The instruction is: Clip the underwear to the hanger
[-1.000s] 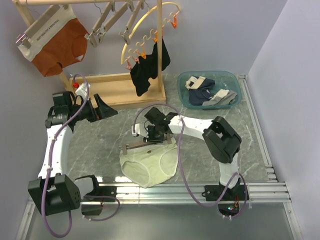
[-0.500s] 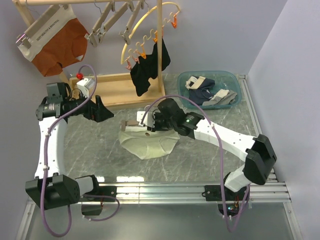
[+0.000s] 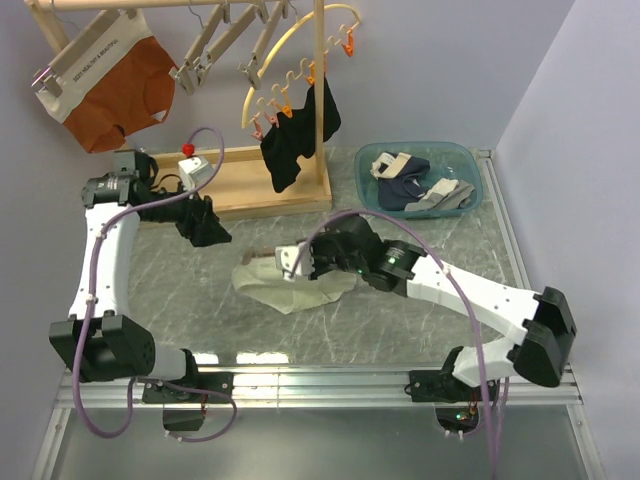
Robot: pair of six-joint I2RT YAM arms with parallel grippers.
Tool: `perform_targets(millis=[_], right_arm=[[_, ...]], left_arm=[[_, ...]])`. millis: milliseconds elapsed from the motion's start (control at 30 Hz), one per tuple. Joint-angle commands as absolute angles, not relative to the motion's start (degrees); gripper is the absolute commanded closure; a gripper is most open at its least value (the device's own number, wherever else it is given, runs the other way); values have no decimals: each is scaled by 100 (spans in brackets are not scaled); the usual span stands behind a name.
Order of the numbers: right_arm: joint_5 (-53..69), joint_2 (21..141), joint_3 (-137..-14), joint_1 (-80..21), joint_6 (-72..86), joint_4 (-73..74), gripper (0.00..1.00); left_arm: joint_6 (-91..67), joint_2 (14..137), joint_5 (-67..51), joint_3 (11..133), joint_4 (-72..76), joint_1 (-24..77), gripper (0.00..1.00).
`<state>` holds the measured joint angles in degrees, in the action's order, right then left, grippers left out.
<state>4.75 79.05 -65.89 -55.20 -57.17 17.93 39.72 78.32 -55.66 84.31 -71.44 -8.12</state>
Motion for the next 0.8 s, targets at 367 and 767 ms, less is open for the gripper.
perform_targets(millis=[367,767], right_arm=[[938,7555,-6579,-5696,-5322,1571,82],[2268,10290,-7883,-4333,-2153,2892,56]], left_arm=[[3498,7770,-5766,7930,-6434,-141,13],[2936,7585,-5933,7321,-5775,-193,11]])
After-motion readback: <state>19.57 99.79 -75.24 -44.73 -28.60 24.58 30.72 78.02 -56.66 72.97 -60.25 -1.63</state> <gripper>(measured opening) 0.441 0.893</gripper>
